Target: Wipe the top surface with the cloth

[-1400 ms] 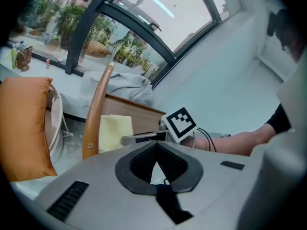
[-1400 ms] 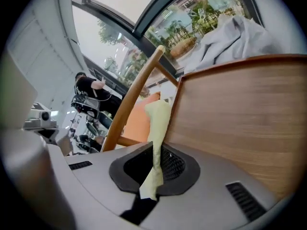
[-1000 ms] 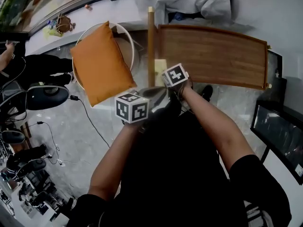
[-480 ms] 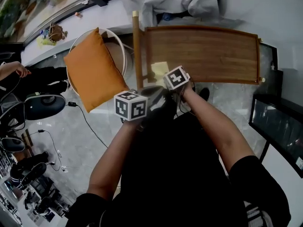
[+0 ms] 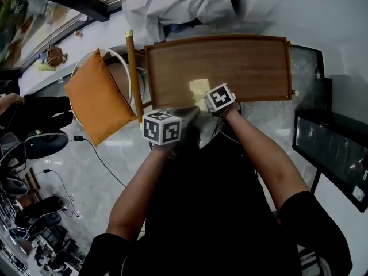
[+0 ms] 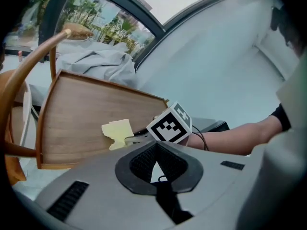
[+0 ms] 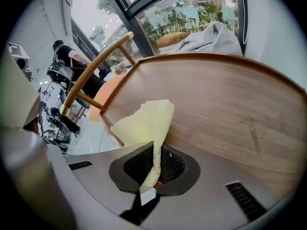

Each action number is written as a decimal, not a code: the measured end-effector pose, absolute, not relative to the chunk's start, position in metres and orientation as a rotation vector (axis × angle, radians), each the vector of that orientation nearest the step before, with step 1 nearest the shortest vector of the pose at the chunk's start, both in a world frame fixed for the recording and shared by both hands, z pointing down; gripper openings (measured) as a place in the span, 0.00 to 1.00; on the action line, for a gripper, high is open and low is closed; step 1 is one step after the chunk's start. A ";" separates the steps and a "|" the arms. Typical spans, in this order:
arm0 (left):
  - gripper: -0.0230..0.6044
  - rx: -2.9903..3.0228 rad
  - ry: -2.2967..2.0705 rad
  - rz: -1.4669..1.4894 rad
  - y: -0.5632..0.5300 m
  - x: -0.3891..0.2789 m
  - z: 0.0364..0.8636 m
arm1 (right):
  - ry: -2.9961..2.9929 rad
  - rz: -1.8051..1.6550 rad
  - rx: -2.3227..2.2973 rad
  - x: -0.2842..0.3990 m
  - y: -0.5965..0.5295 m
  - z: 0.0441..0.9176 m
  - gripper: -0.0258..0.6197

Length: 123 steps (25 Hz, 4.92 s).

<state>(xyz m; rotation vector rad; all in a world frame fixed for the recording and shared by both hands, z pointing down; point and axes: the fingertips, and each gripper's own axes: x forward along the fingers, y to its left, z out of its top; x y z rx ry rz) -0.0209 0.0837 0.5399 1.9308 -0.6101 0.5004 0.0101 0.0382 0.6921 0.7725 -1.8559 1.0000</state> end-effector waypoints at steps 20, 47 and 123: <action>0.05 1.961 -0.520 0.513 0.081 0.129 0.542 | -1.770 1.039 0.987 0.246 0.042 0.678 0.09; 0.05 1.976 -0.550 0.468 0.099 0.170 0.536 | -1.602 0.777 1.248 0.370 0.048 0.651 0.09; 0.05 2.742 -0.586 -0.315 0.313 -0.039 0.217 | -3.053 0.334 0.830 0.120 0.325 0.193 0.09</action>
